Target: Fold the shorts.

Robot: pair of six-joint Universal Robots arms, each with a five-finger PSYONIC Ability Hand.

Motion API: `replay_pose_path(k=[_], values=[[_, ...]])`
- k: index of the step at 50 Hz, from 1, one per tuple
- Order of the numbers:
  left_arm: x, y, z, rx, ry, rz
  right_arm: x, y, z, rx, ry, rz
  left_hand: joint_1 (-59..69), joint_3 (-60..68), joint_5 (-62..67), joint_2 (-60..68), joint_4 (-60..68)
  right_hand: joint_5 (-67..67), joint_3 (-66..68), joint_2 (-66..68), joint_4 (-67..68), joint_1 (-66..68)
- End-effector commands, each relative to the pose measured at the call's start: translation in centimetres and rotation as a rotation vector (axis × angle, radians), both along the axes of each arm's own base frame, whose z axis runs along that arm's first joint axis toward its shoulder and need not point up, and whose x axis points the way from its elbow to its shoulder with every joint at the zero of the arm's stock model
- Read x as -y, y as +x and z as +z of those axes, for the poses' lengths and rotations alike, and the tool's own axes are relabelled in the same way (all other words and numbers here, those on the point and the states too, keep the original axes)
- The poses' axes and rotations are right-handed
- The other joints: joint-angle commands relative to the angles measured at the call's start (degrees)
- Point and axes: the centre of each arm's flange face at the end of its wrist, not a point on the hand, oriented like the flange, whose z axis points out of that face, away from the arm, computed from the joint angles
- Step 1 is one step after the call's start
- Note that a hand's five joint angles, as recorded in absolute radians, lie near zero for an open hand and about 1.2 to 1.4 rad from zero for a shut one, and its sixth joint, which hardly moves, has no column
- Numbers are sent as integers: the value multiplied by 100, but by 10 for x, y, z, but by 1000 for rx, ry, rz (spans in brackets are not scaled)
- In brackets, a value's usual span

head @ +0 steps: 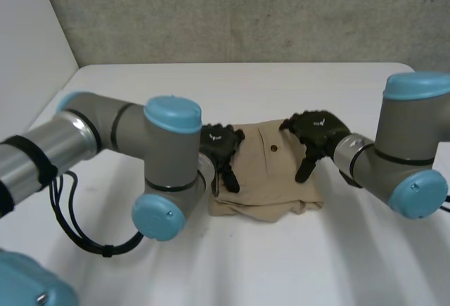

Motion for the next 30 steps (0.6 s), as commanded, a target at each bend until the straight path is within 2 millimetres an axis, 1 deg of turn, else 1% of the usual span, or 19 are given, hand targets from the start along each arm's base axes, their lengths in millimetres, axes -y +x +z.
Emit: replay_pose_path(k=[1, 2, 3, 4, 5, 7, 8, 9, 10, 12, 13, 17, 21, 30], values=[[-13, 11, 100, -148, -156, -3, -12, -2, 85, 155, -156, -27, 3, -116, -161, -74, -71, -297, -173, -231, -324, 50], [-17, 18, 121, -177, -188, 5, -14, -4, 97, 181, -176, -42, 2, -117, -161, -74, -71, -297, -173, -231, -324, 50], [-19, 22, 133, -194, -209, 9, -15, -6, 110, 206, -200, -59, 2, -117, -161, -74, -71, -297, -173, -231, -324, 50], [-21, 28, 147, -213, -233, 18, -19, -13, 139, 257, -262, -105, 2, -117, -161, -74, -71, -297, -173, -231, -324, 50], [-21, 44, 174, -249, -281, 48, -22, -16, 153, 279, -289, -130, 19, -100, -145, -57, -54, -297, -173, -231, -324, 50], [-21, 64, 199, -274, -325, 89, -28, -24, 176, 313, -342, -186, 69, -50, -94, -7, -4, -297, -173, -231, -324, 50], [-22, 72, 207, -277, -335, 104, -33, -32, 193, 329, -385, -230, 86, -33, -77, 10, 13, -297, -173, -231, -324, 50], [-21, 91, 222, -277, -349, 146, -35, -35, 199, 333, -400, -249, 103, -16, -60, 27, 30, -297, -173, -231, -324, 50], [-21, 101, 228, -272, -351, 167, -36, -39, 203, 334, -409, -272, 87, -32, -77, 10, 13, -297, -173, -231, -324, 50], [-24, 116, 237, -258, -341, 198, -37, -48, 209, 323, -411, -317, 36, -83, -127, -40, -37, -297, -173, -231, -324, 50], [-26, 129, 242, -251, -325, 214, -38, -50, 209, 318, -403, -321, -31, -150, -194, -107, -104, -297, -173, -231, -324, 50], [-28, 146, 247, -275, -278, 232, -49, -57, 214, 284, -376, -331, -86, -205, -250, -163, -160, -297, -173, -231, -324, 50], [-20, 154, 248, -329, -247, 261, -51, -59, 213, 267, -365, -340, -86, -205, -250, -163, -160, -297, -173, -231, -324, 50], [-23, 150, 246, -369, -214, 243, -53, -56, 212, 266, -357, -317, -86, -205, -250, -163, -160, -297, -173, -231, -324, 50]])
